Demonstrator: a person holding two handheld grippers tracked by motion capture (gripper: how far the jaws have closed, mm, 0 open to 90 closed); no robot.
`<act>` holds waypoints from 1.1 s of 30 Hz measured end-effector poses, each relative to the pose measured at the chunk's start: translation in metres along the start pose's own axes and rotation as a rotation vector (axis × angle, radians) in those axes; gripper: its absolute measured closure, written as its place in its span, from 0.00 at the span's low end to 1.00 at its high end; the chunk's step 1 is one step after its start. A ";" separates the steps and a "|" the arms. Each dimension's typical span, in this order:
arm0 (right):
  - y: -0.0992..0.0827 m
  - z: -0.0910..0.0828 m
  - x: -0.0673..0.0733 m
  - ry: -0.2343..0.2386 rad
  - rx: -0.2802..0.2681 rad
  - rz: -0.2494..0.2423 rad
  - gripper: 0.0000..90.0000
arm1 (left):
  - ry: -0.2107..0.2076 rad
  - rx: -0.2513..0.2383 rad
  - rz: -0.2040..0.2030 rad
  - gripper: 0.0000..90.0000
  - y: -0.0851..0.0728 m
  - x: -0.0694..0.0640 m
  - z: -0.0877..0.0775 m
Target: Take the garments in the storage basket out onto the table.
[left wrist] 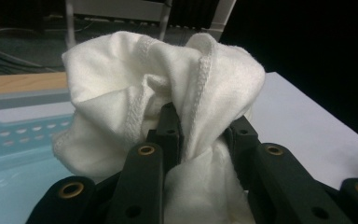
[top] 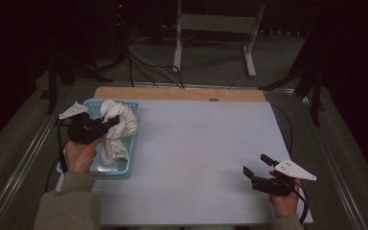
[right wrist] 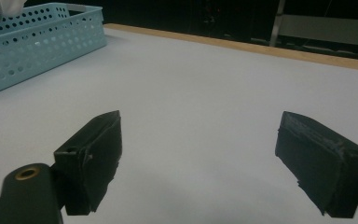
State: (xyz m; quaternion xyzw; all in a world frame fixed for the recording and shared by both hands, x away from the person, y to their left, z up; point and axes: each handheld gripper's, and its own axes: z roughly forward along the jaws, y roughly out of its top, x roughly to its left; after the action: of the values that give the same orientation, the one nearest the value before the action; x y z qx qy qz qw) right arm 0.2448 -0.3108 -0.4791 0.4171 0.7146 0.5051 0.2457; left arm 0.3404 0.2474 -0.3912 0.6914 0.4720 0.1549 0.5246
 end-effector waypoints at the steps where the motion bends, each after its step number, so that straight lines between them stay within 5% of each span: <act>1: 0.000 0.000 0.000 0.001 -0.001 0.000 0.16 | -0.008 -0.001 -0.001 0.82 0.000 -0.001 0.001; 33: 0.000 0.000 0.000 0.006 0.002 0.001 0.16 | -0.113 0.036 0.065 0.82 0.009 -0.044 0.045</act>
State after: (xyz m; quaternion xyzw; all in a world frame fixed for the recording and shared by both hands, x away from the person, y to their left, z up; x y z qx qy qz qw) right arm 0.2450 -0.3105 -0.4792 0.4161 0.7156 0.5057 0.2428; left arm 0.3540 0.1854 -0.3888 0.7233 0.4216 0.1239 0.5327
